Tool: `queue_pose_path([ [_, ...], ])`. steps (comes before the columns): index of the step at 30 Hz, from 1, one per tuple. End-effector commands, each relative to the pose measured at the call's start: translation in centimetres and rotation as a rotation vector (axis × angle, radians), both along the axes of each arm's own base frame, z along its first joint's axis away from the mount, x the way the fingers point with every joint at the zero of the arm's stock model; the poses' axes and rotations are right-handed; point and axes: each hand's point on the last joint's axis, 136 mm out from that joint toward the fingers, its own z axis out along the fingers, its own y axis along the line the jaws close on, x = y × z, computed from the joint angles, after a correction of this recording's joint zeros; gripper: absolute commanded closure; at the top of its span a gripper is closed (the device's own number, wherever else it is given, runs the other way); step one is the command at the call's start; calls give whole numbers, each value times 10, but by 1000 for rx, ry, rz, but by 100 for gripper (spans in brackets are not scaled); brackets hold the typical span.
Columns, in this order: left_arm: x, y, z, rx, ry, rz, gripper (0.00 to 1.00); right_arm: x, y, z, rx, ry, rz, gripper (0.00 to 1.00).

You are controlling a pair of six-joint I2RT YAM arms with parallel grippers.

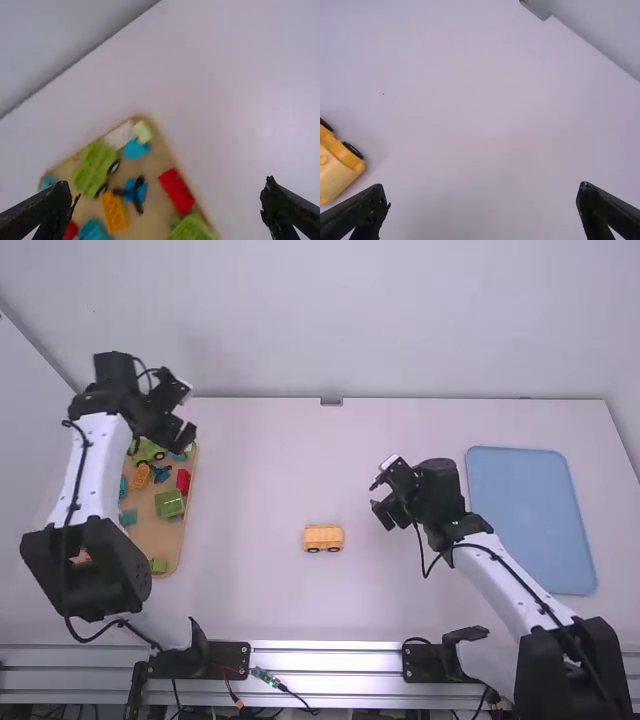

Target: Assemble lego blocks to make yellow taxi

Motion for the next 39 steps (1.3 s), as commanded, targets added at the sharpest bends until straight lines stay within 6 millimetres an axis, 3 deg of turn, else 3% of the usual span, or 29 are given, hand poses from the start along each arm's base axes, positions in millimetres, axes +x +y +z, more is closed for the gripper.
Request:
queue_pose_path([
  [1, -6, 24, 5, -60, -20, 67, 1, 0, 0, 6, 10, -20, -5, 1],
  [3, -14, 45, -1, -88, -9, 111, 1, 0, 0, 7, 11, -23, -5, 1],
  [8, -19, 73, -23, -110, 25, 152, 1, 0, 1, 7, 10, -21, -3, 1],
  [11, -17, 96, -54, -125, 74, 232, 1, 0, 0, 6, 12, -17, -8, 1],
  [16, -14, 115, -91, -148, 123, 298, 1, 0, 0, 6, 12, -19, -7, 1],
  [28, -11, 130, -141, -200, 167, 292, 3, -1, 0, 6, 8, -17, -5, 0],
  [35, -13, 137, -147, -286, 125, 272, 10, 0, 0, 7, 10, -22, -5, 1],
  [39, -17, 143, -157, -267, 155, 293, 9, 0, 0, 7, 10, -23, -5, 1],
])
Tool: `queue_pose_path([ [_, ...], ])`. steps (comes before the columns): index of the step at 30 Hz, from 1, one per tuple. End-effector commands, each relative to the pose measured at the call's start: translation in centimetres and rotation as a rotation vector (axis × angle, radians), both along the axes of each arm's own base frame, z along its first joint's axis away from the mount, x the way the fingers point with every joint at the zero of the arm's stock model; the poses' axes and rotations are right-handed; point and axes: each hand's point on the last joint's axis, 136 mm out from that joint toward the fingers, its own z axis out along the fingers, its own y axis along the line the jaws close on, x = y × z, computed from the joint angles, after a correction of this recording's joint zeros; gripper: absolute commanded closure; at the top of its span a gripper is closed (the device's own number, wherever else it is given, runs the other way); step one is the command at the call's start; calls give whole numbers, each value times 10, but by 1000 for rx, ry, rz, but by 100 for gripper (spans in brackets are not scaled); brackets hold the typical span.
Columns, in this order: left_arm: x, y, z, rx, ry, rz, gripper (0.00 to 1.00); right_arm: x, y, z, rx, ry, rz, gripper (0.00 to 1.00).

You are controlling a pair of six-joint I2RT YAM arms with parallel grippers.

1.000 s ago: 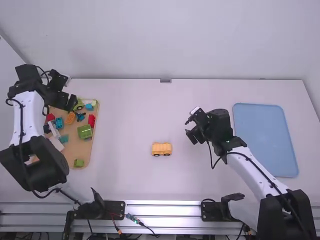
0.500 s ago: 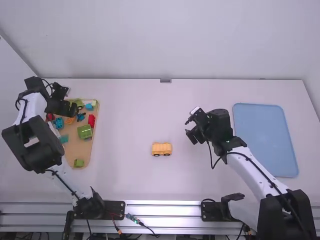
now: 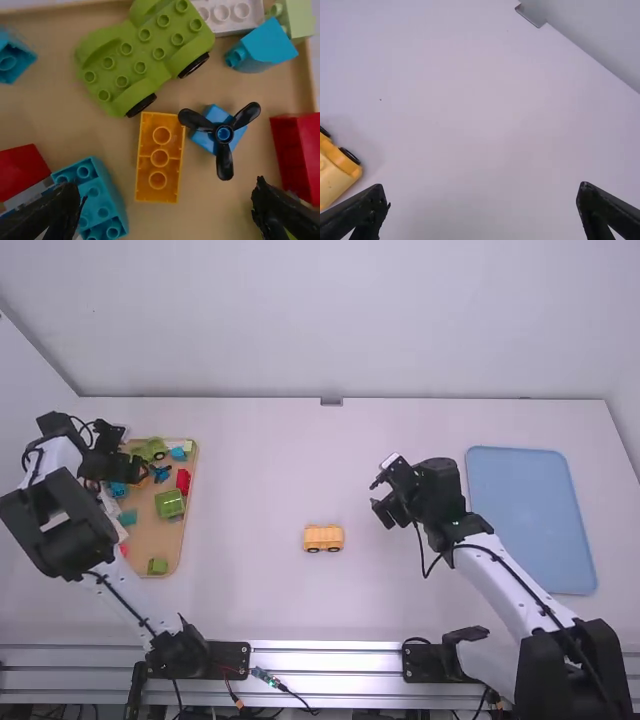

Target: Assemble lego blocks to make yellow taxi

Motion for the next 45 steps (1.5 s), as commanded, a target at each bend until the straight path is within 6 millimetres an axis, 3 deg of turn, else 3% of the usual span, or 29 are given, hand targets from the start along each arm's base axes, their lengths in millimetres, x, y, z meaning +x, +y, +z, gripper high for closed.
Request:
queue_pose_path([
  [1, 3, -3, -11, -17, 7, -34, 10, -2, 0, 3, 8, -8, -2, 1],
  [8, 2, -3, -39, -45, 42, -32, 19, -2, 0, 3, 8, -8, -3, 1],
  [21, 6, -3, -61, -19, 3, -48, 37, -3, 0, 2, 6, -2, -2, 1],
  [27, 5, -4, -63, -15, 6, -59, 39, -2, 0, 3, 7, -5, -3, 1],
  [34, 4, -4, -63, -17, 8, -58, 51, -2, -1, 3, 7, -3, -4, 1],
  [37, 4, -4, -63, -18, 7, -58, 69, -2, -1, 2, 7, -3, -4, 1],
  [40, 5, -4, -63, -20, 7, -52, 74, -2, 0, 3, 7, -4, -3, 1],
  [44, 4, -4, -59, -27, 17, -51, 97, -2, 0, 3, 7, -4, -3, 1],
  [45, 4, -4, -55, -34, 23, -52, 98, -2, 0, 3, 8, -6, -2, 1],
])
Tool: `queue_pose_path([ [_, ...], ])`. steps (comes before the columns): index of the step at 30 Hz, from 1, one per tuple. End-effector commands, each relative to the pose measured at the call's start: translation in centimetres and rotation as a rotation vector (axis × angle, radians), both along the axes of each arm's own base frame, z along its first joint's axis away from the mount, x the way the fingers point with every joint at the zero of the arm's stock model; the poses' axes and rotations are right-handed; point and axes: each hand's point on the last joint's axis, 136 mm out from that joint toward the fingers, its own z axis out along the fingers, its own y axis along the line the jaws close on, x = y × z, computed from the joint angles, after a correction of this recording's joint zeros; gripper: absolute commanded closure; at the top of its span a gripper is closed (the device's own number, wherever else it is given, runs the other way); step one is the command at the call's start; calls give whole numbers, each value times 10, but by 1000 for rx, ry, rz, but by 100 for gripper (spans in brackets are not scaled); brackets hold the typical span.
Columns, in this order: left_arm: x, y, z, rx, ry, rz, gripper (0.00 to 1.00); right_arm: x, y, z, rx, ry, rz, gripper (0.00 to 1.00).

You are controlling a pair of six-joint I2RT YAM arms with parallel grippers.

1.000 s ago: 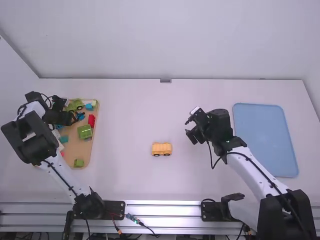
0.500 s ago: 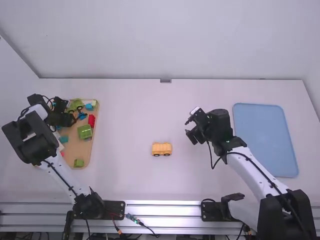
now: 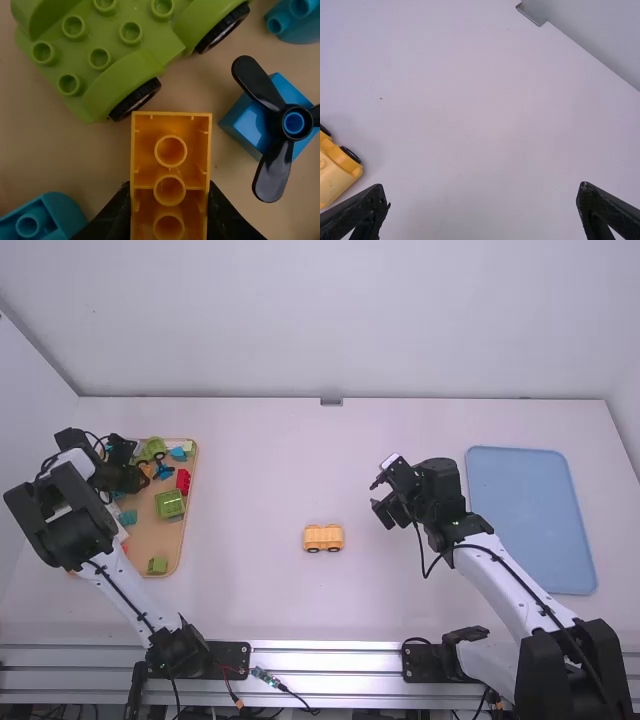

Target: Assemble lego blocks to make yellow taxi

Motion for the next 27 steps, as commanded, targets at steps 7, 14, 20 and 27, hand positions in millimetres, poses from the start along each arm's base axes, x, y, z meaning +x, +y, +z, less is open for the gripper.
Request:
queue_pose_path([
  [7, 6, -3, 53, -66, 10, 57, 98, -1, 10, 12, 52, -32, 37, 1],
  [14, 14, -32, 129, -158, -154, -6, 98, 8, 24, 35, 233, -45, 5, 1],
  [20, 11, -90, 190, -214, -372, -107, 98, 1, 53, 64, 391, -80, 147, 1],
  [27, -7, -178, 214, -228, -538, -286, 98, 4, 71, 75, 517, -77, 224, 0],
])
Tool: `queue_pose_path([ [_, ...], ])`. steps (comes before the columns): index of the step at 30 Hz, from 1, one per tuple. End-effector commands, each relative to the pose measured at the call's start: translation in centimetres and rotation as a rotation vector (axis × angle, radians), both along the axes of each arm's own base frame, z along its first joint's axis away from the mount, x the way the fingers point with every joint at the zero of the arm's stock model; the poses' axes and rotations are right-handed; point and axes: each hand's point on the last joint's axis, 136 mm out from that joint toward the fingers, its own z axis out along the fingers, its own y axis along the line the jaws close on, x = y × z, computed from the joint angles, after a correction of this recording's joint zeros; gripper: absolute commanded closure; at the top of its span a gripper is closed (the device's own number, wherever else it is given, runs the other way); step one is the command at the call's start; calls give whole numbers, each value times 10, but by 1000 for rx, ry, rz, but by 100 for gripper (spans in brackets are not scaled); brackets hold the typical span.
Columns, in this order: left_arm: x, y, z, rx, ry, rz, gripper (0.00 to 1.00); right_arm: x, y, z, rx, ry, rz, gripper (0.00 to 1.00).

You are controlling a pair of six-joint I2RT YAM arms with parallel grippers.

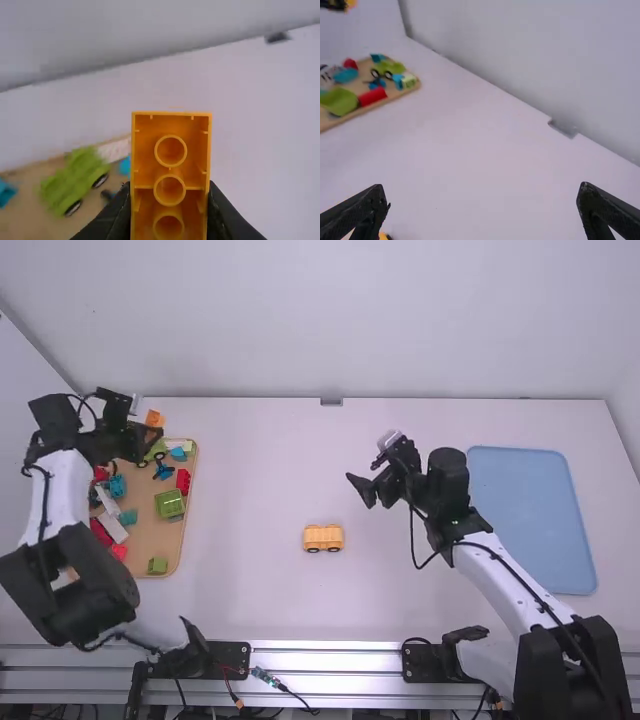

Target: Assemble lego blocks to make yellow taxi

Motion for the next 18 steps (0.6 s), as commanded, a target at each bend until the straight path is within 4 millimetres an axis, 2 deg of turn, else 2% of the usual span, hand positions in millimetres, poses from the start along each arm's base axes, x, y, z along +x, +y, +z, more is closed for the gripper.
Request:
queue_pose_path([
  [1, -21, -63, 11, -101, -70, -163, 98, -13, 16, -8, 74, 65, 129, 0],
  [2, -25, -71, 13, -109, -82, -184, 98, -14, 19, -7, 85, 62, 153, 0],
  [6, -59, -135, 18, -179, -141, -367, 98, -19, 27, 4, 213, 62, 304, 0],
  [7, -64, -145, 16, -185, -147, -396, 98, -20, 28, 6, 232, 62, 328, 0],
  [10, -77, -194, 8, -258, -150, -492, 98, -30, 33, 12, 315, 70, 464, 0],
  [11, -77, -196, 7, -262, -152, -494, 98, -30, 34, 13, 318, 71, 471, 0],
  [15, -94, -242, 8, -365, -211, -658, 98, -33, 38, 13, 366, 83, 550, 0],
  [18, -99, -259, 12, -432, -233, -702, 98, -37, 46, 13, 381, 99, 608, 0],
])
